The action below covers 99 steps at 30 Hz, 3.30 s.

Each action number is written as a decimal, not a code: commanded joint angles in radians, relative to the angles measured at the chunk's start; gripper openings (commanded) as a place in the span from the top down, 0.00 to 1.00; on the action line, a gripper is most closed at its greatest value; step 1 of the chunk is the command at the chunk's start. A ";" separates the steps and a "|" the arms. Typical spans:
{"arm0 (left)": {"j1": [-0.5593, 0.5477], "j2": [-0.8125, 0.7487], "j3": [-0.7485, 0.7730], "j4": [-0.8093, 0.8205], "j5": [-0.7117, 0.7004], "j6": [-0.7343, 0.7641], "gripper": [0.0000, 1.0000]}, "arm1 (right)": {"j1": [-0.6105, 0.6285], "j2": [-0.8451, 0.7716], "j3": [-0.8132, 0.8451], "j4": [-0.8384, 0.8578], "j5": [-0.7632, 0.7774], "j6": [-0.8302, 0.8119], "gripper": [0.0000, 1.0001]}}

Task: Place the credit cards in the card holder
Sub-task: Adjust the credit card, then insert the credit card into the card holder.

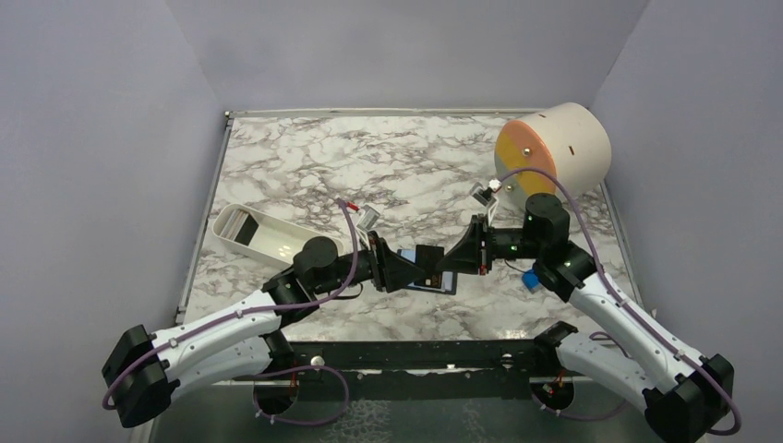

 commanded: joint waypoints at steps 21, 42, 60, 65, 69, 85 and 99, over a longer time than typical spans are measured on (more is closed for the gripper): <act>0.096 0.018 -0.048 0.107 0.114 -0.092 0.89 | 0.003 -0.030 -0.058 0.157 -0.140 0.131 0.93; 0.152 -0.037 -0.069 0.117 0.159 -0.075 1.00 | 0.003 -0.067 -0.012 -0.070 0.168 0.014 0.99; 0.187 0.001 -0.135 0.156 0.083 -0.176 1.00 | 0.003 0.025 -0.025 -0.271 0.507 -0.075 0.99; 0.206 0.091 -0.146 0.157 0.074 -0.204 1.00 | 0.003 0.092 -0.035 -0.275 0.511 -0.101 0.99; 0.216 0.154 -0.127 0.157 0.070 -0.177 1.00 | 0.003 0.168 -0.042 -0.248 0.485 -0.118 0.99; 0.295 0.504 -0.047 0.089 0.259 -0.102 1.00 | -0.056 0.508 0.002 -0.138 0.246 -0.133 0.99; 0.316 0.510 0.035 -0.235 0.109 0.077 1.00 | -0.107 0.691 0.015 -0.065 0.138 -0.137 0.99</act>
